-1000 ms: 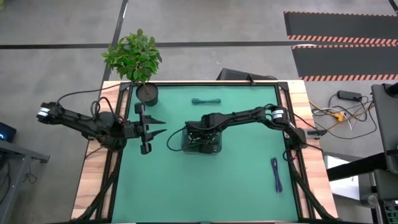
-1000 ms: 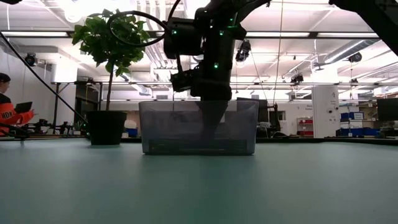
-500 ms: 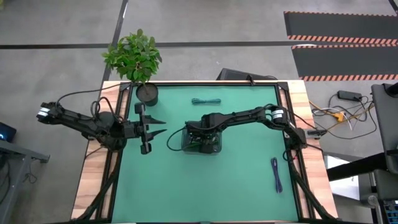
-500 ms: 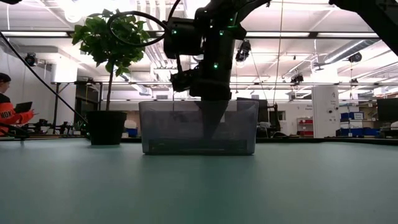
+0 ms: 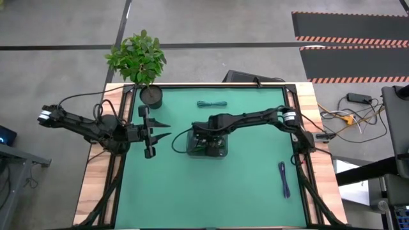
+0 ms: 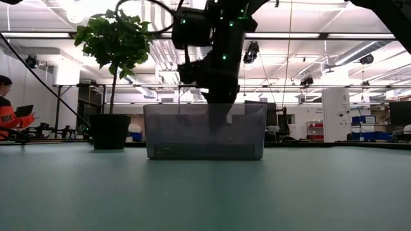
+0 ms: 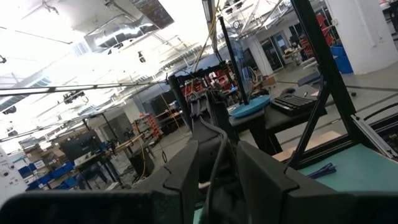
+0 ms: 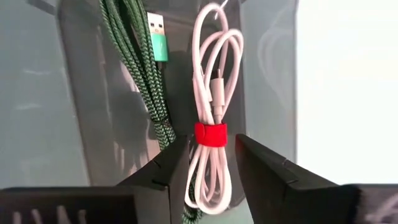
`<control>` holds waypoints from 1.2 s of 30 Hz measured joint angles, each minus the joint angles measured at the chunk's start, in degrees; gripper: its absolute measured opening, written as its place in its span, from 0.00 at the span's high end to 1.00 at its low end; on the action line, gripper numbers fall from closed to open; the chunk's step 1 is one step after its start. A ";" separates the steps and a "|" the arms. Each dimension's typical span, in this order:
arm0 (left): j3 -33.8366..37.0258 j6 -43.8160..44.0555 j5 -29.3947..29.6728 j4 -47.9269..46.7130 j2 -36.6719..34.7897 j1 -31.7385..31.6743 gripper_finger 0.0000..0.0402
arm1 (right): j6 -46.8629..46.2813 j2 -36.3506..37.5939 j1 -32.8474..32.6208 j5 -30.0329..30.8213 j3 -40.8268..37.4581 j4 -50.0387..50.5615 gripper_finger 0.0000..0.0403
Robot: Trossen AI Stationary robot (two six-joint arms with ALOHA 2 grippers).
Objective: Pick and place USB-C Cables
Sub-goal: Put the blue cable into the black transparent container
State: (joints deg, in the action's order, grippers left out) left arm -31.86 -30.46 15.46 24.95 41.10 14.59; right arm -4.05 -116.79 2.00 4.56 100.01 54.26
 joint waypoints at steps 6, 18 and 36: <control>0.00 0.00 0.00 0.04 0.00 0.01 0.77 | -0.59 2.64 -0.56 -0.05 0.00 1.64 0.72; 0.00 1.88 0.00 0.05 0.77 0.02 0.77 | 0.86 9.06 -6.06 0.01 -0.24 1.47 0.79; -0.04 9.13 0.02 2.51 10.85 0.00 0.77 | 0.90 24.50 -11.91 0.10 -21.03 -20.30 0.84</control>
State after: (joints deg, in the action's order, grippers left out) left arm -31.90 -21.33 15.48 27.46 51.96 14.59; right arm -3.16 -92.29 -9.91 4.67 78.97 33.96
